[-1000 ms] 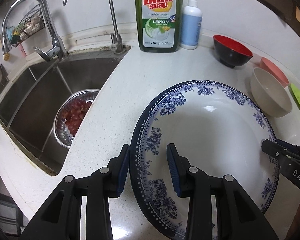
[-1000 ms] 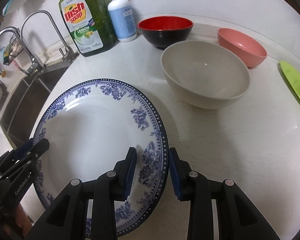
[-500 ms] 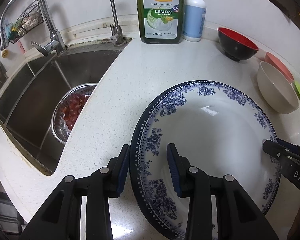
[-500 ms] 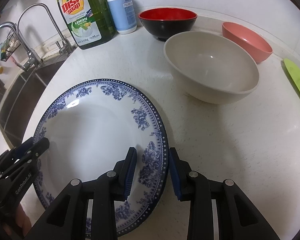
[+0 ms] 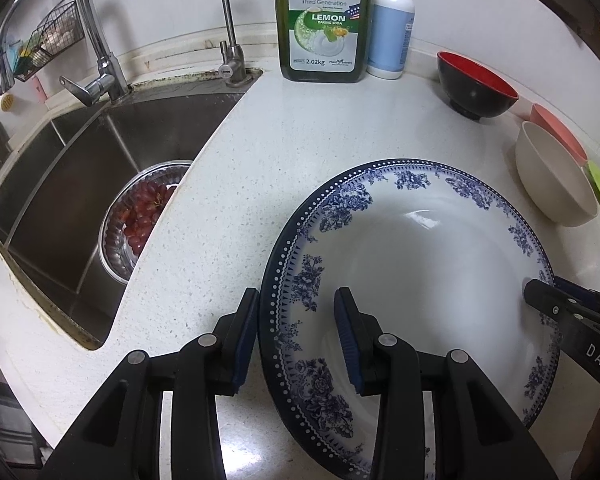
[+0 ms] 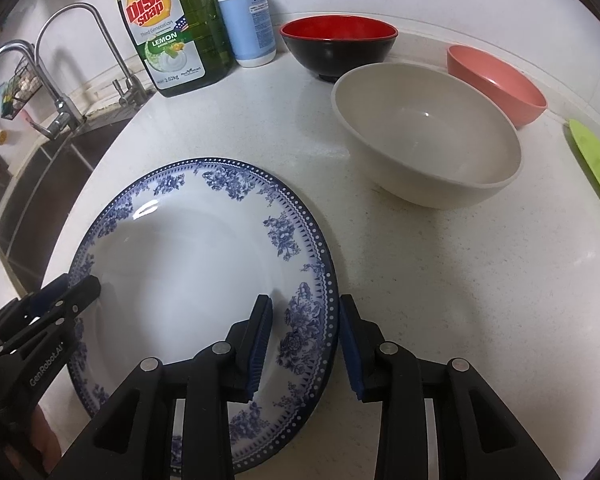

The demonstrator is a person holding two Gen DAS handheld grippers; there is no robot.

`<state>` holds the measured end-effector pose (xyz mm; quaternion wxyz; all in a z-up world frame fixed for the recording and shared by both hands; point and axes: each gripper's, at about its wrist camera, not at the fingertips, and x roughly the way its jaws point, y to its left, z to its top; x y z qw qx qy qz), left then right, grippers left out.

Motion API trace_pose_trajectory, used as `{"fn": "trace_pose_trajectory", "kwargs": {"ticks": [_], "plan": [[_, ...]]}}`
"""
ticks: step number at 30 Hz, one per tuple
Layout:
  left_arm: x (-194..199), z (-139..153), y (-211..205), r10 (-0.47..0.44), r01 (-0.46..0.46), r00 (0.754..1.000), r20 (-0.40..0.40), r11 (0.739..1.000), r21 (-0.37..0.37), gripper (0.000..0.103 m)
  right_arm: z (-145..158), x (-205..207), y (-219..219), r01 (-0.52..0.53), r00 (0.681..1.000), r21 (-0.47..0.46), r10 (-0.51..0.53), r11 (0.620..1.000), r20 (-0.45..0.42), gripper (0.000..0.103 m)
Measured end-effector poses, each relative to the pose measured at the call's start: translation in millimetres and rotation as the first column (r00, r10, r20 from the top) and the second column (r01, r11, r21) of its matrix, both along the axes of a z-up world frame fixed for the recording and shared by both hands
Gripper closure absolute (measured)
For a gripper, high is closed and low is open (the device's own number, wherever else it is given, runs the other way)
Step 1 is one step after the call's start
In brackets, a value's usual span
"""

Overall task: Organize plates and bowls
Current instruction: 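Lower the plate onto the counter and open both tools, then move both tools to the smaller blue-rimmed plate beside the pot rack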

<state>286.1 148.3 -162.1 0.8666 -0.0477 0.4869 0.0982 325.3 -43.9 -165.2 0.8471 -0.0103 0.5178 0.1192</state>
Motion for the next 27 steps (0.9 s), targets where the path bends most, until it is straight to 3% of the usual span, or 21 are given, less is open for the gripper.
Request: {"fn": "trace_pose_trajectory", "kwargs": {"ticks": [4, 15, 18, 22, 27], "plan": [[-3.4, 10.4, -4.6, -0.021, 0.019, 0.999, 0.043, 0.999, 0.048, 0.042, 7.1, -3.5, -4.3, 0.011, 0.999, 0.014, -0.011, 1.000, 0.039, 0.055], [-15.4, 66.7, -29.3, -0.091, 0.060, 0.968, 0.232, 0.989, 0.139, 0.006, 52.7, -29.4, -33.4, 0.050, 0.981, 0.072, -0.063, 0.996, 0.182, 0.033], [-18.5, 82.4, -45.7, -0.132, 0.085, 0.946, 0.295, 0.982, 0.167, 0.000, 67.0, -39.1, -47.9, 0.080, 0.969, 0.075, -0.095, 0.994, 0.228, 0.029], [-22.8, 100.6, -65.0, -0.177, 0.113, 0.915, 0.363, 0.975, 0.190, 0.000, 87.3, -54.7, -74.5, 0.137, 0.943, 0.072, -0.152, 0.988, 0.295, 0.022], [-23.2, 117.0, -96.9, -0.249, 0.181, 0.881, 0.403, 0.963, 0.199, 0.000, 107.2, -69.9, -106.1, 0.214, 0.907, 0.064, -0.222, 0.975, 0.358, 0.021]]}}
